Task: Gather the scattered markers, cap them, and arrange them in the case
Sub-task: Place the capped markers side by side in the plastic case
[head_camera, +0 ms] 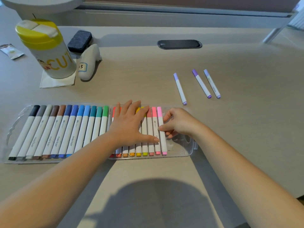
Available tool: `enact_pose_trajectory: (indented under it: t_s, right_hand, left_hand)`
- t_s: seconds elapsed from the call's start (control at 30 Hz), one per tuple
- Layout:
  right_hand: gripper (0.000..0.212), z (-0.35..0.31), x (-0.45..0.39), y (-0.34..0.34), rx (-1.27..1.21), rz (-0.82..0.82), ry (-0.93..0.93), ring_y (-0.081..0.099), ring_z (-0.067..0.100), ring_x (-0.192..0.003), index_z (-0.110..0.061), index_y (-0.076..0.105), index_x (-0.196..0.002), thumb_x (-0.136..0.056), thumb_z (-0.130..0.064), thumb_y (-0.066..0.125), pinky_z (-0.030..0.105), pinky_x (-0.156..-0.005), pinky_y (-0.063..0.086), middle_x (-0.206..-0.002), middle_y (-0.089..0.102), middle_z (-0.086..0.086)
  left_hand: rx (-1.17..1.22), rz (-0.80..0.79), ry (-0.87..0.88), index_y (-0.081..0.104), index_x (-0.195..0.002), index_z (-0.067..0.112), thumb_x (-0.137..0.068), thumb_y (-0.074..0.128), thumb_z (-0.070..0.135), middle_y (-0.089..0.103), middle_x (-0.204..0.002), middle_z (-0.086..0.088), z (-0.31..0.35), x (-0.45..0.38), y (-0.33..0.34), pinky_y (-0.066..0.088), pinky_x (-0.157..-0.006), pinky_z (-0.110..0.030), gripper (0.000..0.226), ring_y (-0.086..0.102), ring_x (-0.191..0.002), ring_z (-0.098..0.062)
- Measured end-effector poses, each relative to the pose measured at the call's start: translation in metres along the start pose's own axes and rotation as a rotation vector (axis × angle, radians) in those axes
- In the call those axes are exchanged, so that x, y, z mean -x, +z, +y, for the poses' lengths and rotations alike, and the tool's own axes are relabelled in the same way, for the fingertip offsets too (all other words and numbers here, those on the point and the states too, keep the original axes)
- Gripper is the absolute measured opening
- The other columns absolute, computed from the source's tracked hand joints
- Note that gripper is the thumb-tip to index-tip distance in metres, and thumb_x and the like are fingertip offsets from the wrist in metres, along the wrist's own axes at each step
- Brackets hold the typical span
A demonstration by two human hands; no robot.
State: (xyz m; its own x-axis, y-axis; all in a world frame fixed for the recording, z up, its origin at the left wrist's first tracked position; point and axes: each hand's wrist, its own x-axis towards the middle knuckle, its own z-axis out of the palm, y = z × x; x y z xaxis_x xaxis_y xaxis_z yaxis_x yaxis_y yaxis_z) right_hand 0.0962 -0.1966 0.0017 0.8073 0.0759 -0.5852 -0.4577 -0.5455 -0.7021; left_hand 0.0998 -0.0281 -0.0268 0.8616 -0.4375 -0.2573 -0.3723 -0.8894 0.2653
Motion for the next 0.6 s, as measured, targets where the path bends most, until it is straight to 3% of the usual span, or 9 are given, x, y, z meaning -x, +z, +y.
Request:
enact_pose_trajectory:
  t_s: [0.17,0.23,0.33,0.4,0.47,0.53,0.6]
  right_hand:
    - [0.022,0.004,-0.002,-0.014,-0.086,0.197,-0.057,0.053,0.016,-0.051,-0.010,0.046,-0.084,-0.080,-0.004,0.067,0.023,-0.048,0.048,-0.065,0.055,0.007]
    - [0.019,0.006,-0.005,-0.025,-0.083,0.320,-0.109,0.052,0.014,-0.053,-0.012,0.048,-0.083,-0.081,-0.008,0.066,0.020,-0.048,0.046,-0.067,0.054,0.004]
    - [0.022,0.013,-0.013,-0.039,-0.108,0.477,-0.162,0.054,0.015,-0.063,-0.020,0.048,-0.076,-0.081,-0.011,0.067,0.026,-0.062,0.045,-0.070,0.053,-0.001]
    - [0.017,0.016,-0.018,-0.046,-0.134,0.567,-0.171,0.057,0.017,-0.072,-0.017,0.050,-0.084,-0.081,-0.012,0.066,0.026,-0.069,0.045,-0.078,0.055,0.000]
    - [0.019,0.018,-0.022,-0.052,-0.136,0.627,-0.188,0.056,0.007,-0.068,-0.012,0.051,-0.098,-0.083,-0.012,0.063,0.014,-0.065,0.043,-0.090,0.055,0.002]
    - [0.029,0.017,-0.028,-0.057,-0.093,0.653,-0.193,0.048,-0.002,-0.063,-0.008,0.051,-0.111,-0.085,-0.013,0.062,0.008,-0.058,0.039,-0.099,0.050,0.001]
    - [0.037,0.015,-0.037,-0.060,-0.066,0.653,-0.185,0.051,0.003,-0.071,-0.007,0.048,-0.117,-0.084,-0.015,0.063,0.015,-0.065,0.043,-0.100,0.047,-0.002]
  left_hand:
    - [-0.015,0.019,-0.027,0.003,-0.147,0.031,-0.064,0.044,0.082,0.000,-0.156,-0.001,0.007,-0.001,-0.003,-0.009,-0.113,-0.050,0.106,-0.008,-0.143,-0.027]
    - [-0.038,0.030,-0.001,0.000,-0.146,0.036,-0.060,0.036,0.088,-0.001,-0.156,-0.002,0.013,-0.004,-0.001,-0.010,-0.113,-0.051,0.107,-0.009,-0.143,-0.028]
    - [-0.098,0.007,0.027,-0.006,-0.144,0.042,-0.051,0.016,0.090,-0.004,-0.156,-0.003,0.018,-0.010,0.003,-0.009,-0.112,-0.053,0.107,-0.010,-0.143,-0.030]
    - [-0.121,-0.002,0.029,-0.009,-0.142,0.044,-0.039,-0.002,0.096,-0.006,-0.156,-0.003,0.017,-0.012,0.007,-0.008,-0.112,-0.054,0.116,-0.010,-0.143,-0.031]
    - [-0.144,-0.002,0.025,-0.010,-0.142,0.045,-0.025,-0.021,0.093,-0.005,-0.156,-0.002,0.017,-0.013,0.009,-0.008,-0.112,-0.054,0.126,-0.009,-0.143,-0.031]
    - [-0.137,0.015,0.006,-0.009,-0.141,0.046,-0.025,-0.021,0.092,-0.004,-0.156,0.000,0.017,-0.014,0.011,-0.009,-0.112,-0.054,0.126,-0.007,-0.143,-0.030]
    - [-0.131,0.021,-0.006,-0.008,-0.142,0.046,-0.029,-0.011,0.094,-0.002,-0.156,0.001,0.019,-0.016,0.010,-0.009,-0.112,-0.053,0.122,-0.006,-0.143,-0.029]
